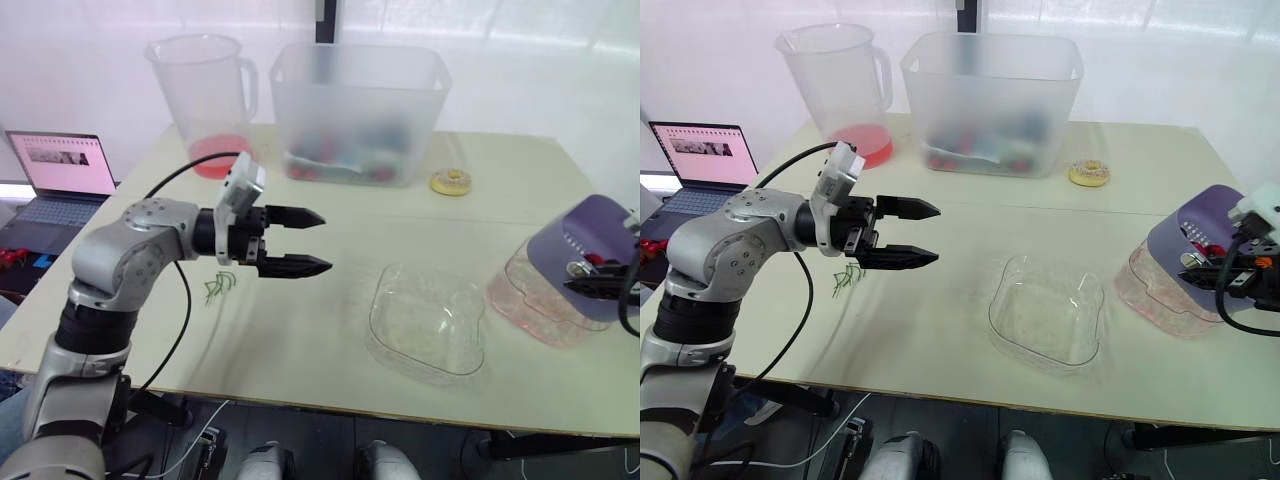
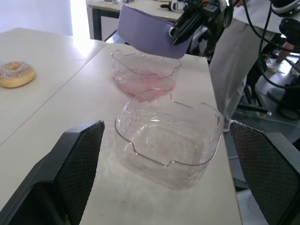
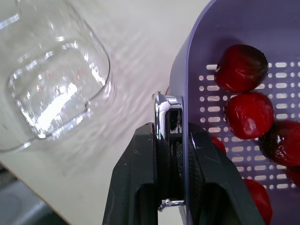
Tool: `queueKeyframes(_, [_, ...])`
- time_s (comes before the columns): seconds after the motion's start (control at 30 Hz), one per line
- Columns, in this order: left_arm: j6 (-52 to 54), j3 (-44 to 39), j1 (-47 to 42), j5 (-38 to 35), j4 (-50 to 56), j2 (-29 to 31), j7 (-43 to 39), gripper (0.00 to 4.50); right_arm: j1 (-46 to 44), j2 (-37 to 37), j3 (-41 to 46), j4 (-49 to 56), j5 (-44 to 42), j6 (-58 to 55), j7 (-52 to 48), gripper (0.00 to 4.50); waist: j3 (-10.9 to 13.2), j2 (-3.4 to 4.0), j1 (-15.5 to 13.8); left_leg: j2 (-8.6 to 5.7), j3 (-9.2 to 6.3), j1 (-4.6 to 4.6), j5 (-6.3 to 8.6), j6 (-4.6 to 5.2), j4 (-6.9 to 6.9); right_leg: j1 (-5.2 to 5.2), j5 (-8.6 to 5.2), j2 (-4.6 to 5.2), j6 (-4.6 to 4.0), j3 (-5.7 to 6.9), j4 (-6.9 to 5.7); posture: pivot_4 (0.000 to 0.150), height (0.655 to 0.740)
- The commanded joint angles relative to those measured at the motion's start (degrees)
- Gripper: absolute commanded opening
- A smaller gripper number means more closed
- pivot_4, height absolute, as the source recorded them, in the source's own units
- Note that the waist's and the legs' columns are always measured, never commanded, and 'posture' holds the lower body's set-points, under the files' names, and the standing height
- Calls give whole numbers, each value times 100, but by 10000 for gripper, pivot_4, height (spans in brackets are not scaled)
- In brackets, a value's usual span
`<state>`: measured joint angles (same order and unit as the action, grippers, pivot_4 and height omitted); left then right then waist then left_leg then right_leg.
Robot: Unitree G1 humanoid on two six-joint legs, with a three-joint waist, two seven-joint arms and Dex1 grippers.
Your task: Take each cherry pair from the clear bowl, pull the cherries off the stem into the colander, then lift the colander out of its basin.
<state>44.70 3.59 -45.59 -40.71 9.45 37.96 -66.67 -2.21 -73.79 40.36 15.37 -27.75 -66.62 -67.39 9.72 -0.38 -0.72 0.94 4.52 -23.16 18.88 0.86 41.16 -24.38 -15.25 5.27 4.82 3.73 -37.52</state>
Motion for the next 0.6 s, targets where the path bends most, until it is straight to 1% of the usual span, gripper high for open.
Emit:
queueKeyframes(0.03, [-65, -45, -169, 2, 71, 5, -50, 45000, -62, 135, 342, -77, -121, 48, 100, 2270, 0, 0, 0, 0, 1, 0, 0, 0, 0, 0, 0, 0, 0, 0, 0, 1500, 7078])
queueKeyframes(0.2, [-25, -36, -156, 6, 110, 22, -65, 45000, -266, 232, 395, -200, -382, -58, 237, 2270, 0, 1, 1, 0, 1, 0, 0, 0, 0, 0, 0, 0, 0, 0, -1, 1500, 7078])
queueKeyframes(0.6, [-9, -45, -99, 12, 160, 23, -19, 45000, -253, 65, 267, -324, -486, 78, 329, 2270, 0, 1, 0, 0, 0, 0, 0, 0, 0, 0, 0, 0, 0, 0, -1, 1500, 7078])
